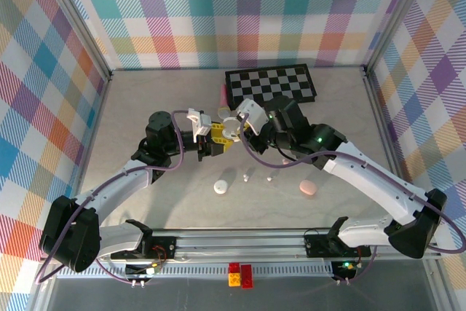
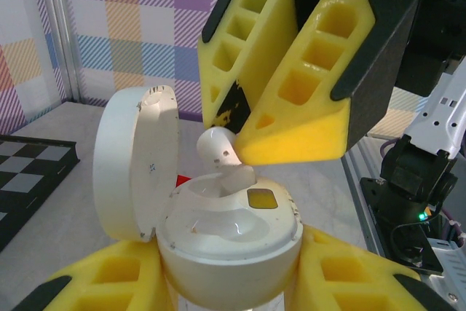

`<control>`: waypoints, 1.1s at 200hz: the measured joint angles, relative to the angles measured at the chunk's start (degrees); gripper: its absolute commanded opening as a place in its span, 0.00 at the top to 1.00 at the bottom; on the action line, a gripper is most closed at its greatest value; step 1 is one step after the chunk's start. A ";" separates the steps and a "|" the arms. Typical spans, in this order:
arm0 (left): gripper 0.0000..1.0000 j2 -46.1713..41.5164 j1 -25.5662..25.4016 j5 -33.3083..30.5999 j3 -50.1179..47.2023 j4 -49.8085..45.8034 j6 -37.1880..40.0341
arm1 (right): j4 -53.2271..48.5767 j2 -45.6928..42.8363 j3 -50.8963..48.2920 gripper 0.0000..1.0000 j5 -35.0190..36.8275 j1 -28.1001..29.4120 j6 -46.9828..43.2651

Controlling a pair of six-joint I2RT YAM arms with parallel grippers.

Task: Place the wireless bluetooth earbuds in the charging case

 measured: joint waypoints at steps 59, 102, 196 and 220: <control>0.68 -0.04 0.00 0.00 0.00 -0.09 0.00 | -1.09 1.18 1.25 0.78 -1.01 0.04 -0.24; 0.68 -0.04 0.00 0.00 0.02 -0.17 0.00 | -1.97 1.75 1.95 0.71 -1.75 0.04 -0.20; 0.67 -0.50 0.00 -0.24 0.02 0.09 -0.04 | -1.11 -3.19 1.42 0.52 -3.28 -0.13 1.97; 0.67 -0.50 0.11 -0.68 0.02 0.87 -0.46 | 2.10 -10.03 -3.21 0.48 -5.55 -2.19 5.16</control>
